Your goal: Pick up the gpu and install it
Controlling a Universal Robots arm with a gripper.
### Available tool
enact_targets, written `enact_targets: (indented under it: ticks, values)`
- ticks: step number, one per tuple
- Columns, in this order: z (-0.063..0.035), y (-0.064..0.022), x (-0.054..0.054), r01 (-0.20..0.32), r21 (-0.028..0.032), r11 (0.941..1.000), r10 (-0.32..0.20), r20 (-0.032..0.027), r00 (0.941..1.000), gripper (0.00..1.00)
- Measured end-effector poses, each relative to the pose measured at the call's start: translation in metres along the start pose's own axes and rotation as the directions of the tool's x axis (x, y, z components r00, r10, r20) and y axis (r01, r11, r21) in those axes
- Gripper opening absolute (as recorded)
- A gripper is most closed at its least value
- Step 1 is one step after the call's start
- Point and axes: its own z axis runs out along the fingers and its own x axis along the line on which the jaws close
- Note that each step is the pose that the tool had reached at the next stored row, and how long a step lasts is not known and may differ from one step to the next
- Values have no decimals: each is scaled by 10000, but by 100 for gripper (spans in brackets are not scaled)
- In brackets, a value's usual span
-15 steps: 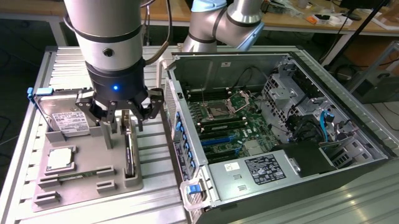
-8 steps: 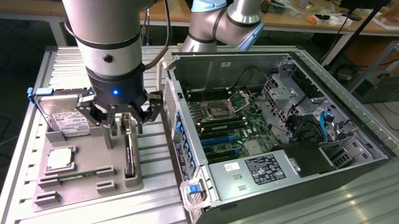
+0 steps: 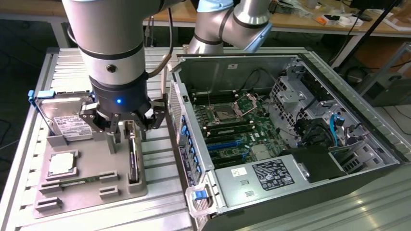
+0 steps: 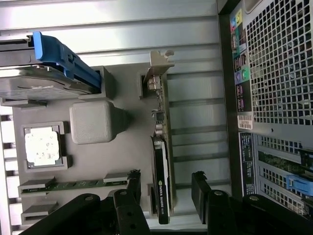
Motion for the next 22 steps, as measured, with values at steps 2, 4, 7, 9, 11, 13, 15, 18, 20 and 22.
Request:
enact_targets:
  ticks: [2,4,7,9,11,13,15,18,20,22]
  values:
    - [29,-1,1,0,0,10000,0,2,10000,54]
    - [54,-2,3,0,1,10000,0,3,10000,54]
    - [96,-4,4,0,0,10000,0,5,10000,54]
    - [122,-5,5,0,0,10000,0,6,10000,54]
    - [151,-7,5,0,0,10000,0,8,10000,54]
    - [178,-8,6,0,0,10000,0,9,10000,54]
    - [201,-9,7,1,0,10000,-1,12,10000,54]
    - [232,-10,8,0,0,10000,0,14,10000,54]
    - [249,-9,8,1,-2,10000,-1,16,10000,54]
    - [266,-8,9,1,-3,10000,-1,19,10000,54]
